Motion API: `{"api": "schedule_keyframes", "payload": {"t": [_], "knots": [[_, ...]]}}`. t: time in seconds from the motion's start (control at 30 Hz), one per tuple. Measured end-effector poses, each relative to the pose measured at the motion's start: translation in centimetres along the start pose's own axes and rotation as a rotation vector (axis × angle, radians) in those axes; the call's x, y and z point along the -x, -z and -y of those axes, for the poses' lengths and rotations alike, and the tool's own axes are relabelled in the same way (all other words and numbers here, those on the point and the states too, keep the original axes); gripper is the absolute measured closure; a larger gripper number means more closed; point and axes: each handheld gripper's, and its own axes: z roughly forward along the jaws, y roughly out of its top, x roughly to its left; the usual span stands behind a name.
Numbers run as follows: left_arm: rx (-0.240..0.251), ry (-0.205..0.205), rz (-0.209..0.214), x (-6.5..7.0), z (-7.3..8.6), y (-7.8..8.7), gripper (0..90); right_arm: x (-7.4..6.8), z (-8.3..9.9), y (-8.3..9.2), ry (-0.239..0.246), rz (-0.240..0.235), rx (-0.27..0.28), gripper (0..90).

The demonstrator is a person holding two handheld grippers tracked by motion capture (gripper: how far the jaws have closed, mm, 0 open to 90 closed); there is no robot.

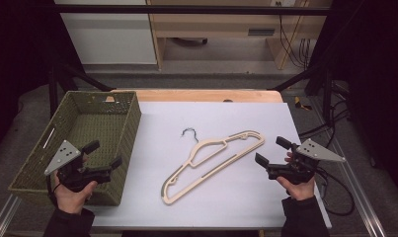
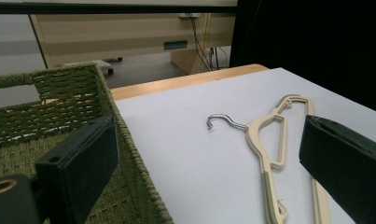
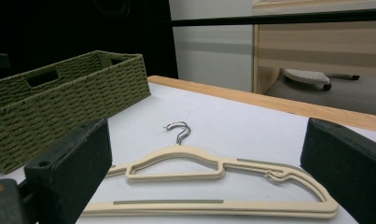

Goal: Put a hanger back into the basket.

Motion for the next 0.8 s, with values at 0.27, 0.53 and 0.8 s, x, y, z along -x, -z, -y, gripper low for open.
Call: {"api": "schedule_keyframes", "payload": {"t": [0.27,0.53,0.8], "knots": [[-0.042,-0.057,0.047,2.9,-0.6,-1.3,6.2,-0.2,0.1,-0.4,0.003,-0.009,-0.018,3.3],[-0.114,-0.079,0.092,4.8,0.2,-3.7,7.3,-0.6,0.0,-0.7,0.003,-0.018,-0.023,3.5],[-0.192,-0.105,0.127,6.4,0.8,-6.8,8.5,-0.8,0.1,-1.1,0.003,-0.031,-0.037,3.8]]}}
